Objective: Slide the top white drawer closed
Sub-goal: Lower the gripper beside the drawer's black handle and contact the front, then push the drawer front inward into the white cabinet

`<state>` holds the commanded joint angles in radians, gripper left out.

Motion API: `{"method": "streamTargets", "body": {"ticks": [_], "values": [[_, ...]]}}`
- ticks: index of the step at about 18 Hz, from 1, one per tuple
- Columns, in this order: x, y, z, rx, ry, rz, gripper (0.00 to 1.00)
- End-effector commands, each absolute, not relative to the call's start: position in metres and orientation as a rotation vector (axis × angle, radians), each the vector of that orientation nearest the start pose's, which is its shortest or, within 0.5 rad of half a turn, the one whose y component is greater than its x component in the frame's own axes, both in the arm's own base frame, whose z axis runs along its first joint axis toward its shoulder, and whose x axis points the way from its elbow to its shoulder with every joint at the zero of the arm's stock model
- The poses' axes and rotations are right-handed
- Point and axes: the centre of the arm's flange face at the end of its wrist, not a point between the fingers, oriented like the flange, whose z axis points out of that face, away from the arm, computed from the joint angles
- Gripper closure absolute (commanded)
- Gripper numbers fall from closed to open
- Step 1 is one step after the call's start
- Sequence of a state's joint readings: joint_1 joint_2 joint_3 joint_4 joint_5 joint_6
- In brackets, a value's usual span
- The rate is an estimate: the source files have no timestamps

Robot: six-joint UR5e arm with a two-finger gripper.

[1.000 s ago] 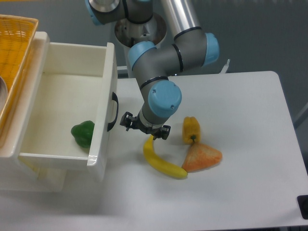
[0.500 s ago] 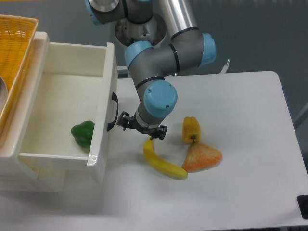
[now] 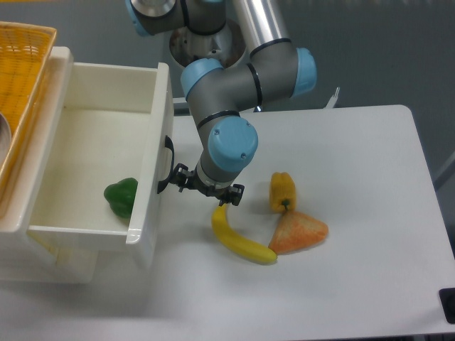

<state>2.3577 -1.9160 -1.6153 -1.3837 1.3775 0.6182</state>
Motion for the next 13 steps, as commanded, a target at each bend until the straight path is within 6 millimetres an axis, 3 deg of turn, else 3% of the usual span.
{"method": "streamTargets", "body": {"ticks": [13], "values": [[-0.285, 0.532, 0.302, -3.133, -0.287, -0.43, 0.0]]}}
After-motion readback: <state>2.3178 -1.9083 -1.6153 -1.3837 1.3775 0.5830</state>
